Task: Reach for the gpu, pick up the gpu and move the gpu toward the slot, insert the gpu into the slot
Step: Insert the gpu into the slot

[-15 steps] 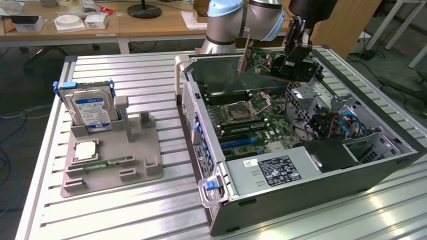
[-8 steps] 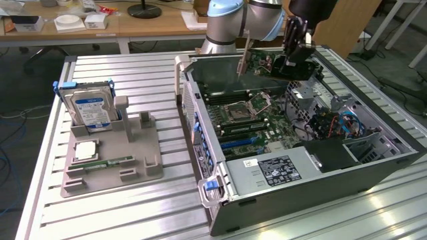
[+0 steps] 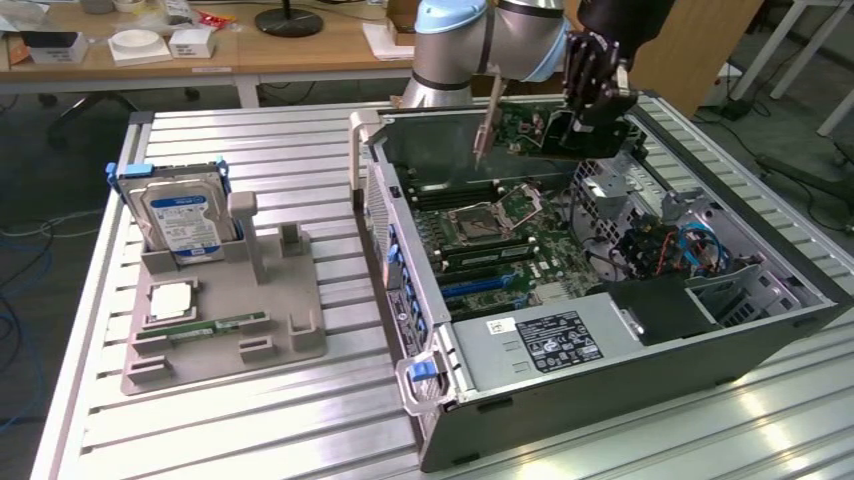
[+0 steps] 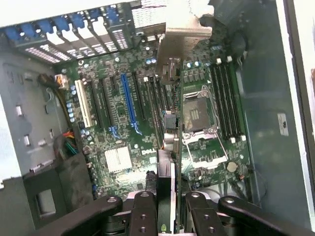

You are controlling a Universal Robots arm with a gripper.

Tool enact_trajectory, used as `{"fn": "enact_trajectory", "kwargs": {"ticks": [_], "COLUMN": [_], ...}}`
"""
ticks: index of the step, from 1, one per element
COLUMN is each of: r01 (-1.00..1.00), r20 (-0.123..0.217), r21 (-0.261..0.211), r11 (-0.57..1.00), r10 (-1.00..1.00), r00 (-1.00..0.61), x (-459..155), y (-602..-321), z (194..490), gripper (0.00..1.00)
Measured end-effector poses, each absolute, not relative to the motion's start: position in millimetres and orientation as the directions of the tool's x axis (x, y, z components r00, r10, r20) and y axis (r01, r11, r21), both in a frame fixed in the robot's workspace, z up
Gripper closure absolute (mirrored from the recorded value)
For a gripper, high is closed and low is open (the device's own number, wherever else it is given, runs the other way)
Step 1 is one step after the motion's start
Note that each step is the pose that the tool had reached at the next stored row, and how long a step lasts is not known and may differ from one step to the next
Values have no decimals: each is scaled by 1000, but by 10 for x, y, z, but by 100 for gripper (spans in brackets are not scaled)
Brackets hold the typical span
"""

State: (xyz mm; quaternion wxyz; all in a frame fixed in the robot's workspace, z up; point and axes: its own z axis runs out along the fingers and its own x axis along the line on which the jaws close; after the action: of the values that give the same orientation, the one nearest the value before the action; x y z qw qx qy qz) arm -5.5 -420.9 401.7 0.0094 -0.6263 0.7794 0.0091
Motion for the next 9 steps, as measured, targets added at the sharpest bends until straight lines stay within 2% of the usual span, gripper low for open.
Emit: {"fn": "enact_trajectory", "kwargs": {"ticks": [9], "r01": [-996], "r20": [-27], "r21": [-2], "r11": [93], "r10": [-995], "r00": [-93], "x": [-54], "y": [-4209], "z": [4012], "gripper": [73]}}
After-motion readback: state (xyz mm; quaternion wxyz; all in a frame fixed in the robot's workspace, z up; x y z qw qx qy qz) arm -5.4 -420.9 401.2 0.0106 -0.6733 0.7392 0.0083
